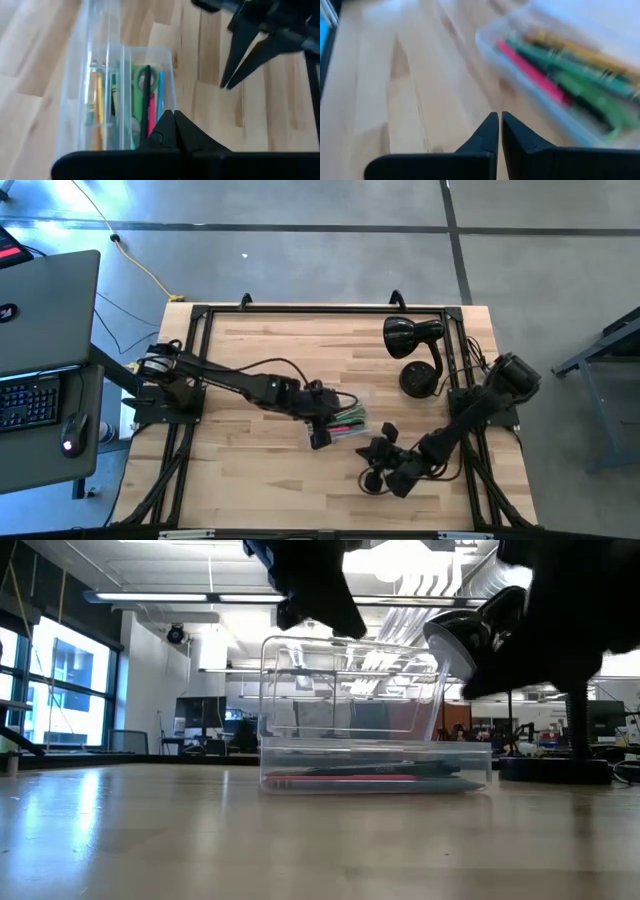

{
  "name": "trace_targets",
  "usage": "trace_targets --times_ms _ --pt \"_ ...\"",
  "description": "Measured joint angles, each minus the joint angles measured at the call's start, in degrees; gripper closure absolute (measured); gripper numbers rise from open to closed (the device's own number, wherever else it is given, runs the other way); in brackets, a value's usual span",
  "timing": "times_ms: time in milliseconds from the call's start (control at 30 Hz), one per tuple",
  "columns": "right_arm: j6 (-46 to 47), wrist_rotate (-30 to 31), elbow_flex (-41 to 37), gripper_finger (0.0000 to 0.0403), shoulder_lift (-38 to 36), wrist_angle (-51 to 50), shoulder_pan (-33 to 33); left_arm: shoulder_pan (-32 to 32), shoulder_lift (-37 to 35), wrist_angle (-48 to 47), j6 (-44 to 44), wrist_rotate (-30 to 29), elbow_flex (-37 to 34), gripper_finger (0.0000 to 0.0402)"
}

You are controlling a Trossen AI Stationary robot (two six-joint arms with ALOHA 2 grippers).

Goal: Pick & place school supplies into a supply box
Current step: Close the transparent supply box

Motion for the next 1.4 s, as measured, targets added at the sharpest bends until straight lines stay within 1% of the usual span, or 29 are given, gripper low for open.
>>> trace_targets --times_ms 67,200,267,333,400,467,567,667,833,933,1033,1167,1333,1400 --pt "-1.5 3.4 0.0 0.0403 -2.1 -0.2 0.8 -0.4 -1.7 -0.7 0.0 -1.7 0.0 0.0393" --pt "-7.4 8.8 0.0 0.0403 -7.1 -0.4 2.0 -0.2 -7.1 0.2 1.7 -4.1 0.1 0.0391" --pt "-10.8 11.7 0.0 0.0403 -9.8 -0.6 2.1 -0.2 -9.8 -0.4 2.6 -6.8 0.1 0.0387" --pt "-14.2 14.9 0.0 0.0403 -12.7 -0.9 1.6 -0.2 -11.7 -1.1 3.5 -11.4 0.2 0.0389" --pt "-17.9 17.5 0.0 0.0403 -15.7 -1.2 0.3 0.3 -12.6 -4.8 3.3 -15.5 0.2 0.0392" --pt "-21.4 18.1 0.0 0.0403 -18.8 -1.5 -1.5 0.9 -12.1 -7.0 2.6 -16.1 -0.3 0.0392" --pt "-24.5 16.4 0.0 0.0402 -22.5 -2.3 -6.2 1.9 -10.5 -7.0 0.2 -15.2 -3.7 0.0388" --pt "-24.2 11.2 0.1 0.0402 -23.9 -4.5 -12.0 1.9 -9.1 -3.7 -1.1 -14.5 -6.9 0.0389" --pt "-24.0 0.7 0.0 0.0402 -21.3 -5.7 -20.1 2.1 -8.9 3.3 -2.4 -8.7 -11.1 0.0392" --pt "-22.6 -4.5 0.0 0.0402 -19.3 -4.7 -22.7 1.2 -8.9 4.0 -3.0 -7.8 -11.5 0.0389" --pt "-20.7 -8.3 0.0 0.0403 -17.4 -4.9 -23.5 -0.2 -8.6 4.1 -3.0 -7.6 -11.5 0.0389" --pt "-17.0 -11.9 0.0 0.0403 -16.2 -4.9 -22.1 -1.9 -6.7 3.2 -3.2 -7.5 -11.6 0.0392" --pt "-11.7 -12.3 0.0 0.0403 -15.3 -7.3 -18.5 -3.0 -2.3 4.9 -5.1 -7.2 -11.5 0.0385" --pt "-9.5 -12.3 0.0 0.0403 -14.3 -8.4 -17.2 -3.0 -0.5 5.1 -5.9 -5.9 -11.6 0.0385"
